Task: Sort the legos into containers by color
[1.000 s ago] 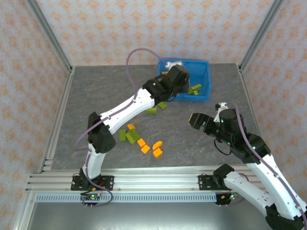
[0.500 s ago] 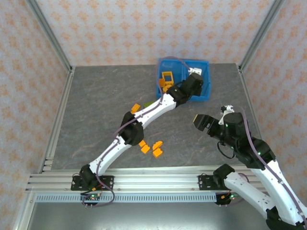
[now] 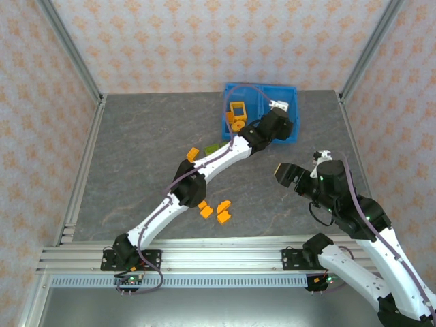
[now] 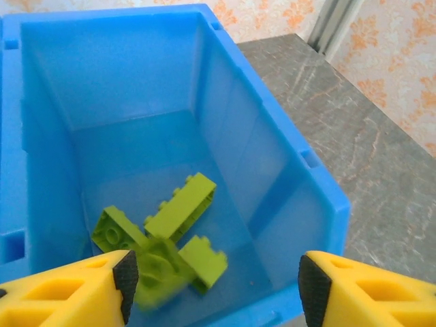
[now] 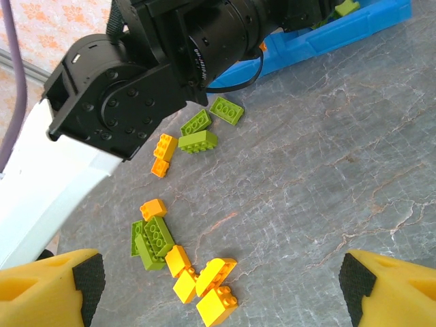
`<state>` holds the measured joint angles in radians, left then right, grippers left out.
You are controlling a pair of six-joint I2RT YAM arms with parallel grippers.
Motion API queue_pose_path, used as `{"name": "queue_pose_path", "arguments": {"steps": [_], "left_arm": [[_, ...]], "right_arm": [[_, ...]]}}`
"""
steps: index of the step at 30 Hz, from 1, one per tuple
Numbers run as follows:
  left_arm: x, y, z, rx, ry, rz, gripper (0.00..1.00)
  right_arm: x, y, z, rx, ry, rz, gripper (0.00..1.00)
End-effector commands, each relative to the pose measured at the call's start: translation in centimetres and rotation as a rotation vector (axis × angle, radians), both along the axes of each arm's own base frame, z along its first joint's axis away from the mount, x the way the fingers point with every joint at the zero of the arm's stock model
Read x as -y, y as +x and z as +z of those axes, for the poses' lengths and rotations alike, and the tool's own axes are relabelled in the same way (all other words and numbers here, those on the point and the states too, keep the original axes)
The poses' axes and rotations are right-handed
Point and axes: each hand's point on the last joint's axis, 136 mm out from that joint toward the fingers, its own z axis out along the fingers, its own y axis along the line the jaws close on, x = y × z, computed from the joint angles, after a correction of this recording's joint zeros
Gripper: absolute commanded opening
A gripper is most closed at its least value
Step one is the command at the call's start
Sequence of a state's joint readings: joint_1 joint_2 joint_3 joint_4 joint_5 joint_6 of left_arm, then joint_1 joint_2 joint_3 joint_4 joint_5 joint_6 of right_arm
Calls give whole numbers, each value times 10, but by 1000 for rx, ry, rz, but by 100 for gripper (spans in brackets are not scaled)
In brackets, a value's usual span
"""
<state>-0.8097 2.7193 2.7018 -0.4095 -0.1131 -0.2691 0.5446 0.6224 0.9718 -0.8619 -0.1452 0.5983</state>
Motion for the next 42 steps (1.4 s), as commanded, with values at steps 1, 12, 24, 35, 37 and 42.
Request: {"name": "queue_pose_path", "arguments": {"steps": [1,12,24,35,37,42], "left_arm": [[-15,-35,144,79,-128,-69,69],[-136,-156,229,182,114,-222,78],[-258,-332,137,155,403,-664,100],[-291,-390,79,208,470,-864,100],[-290,-389,71,201,481,-869,100],[-287,-387,60,200,505,-891,100]], "right_arm": [[3,-3,-9,-19,-34,3,90],[-36,-3,-33,-89,-61,234,90],[-134,-5,-111,-364,-102,413,89],[-185,-5,-195,-636,-205,327,93],[-193,-3,-204,-662,-198,308,92],[-197,3,-225,-705,-206,245,79]]}}
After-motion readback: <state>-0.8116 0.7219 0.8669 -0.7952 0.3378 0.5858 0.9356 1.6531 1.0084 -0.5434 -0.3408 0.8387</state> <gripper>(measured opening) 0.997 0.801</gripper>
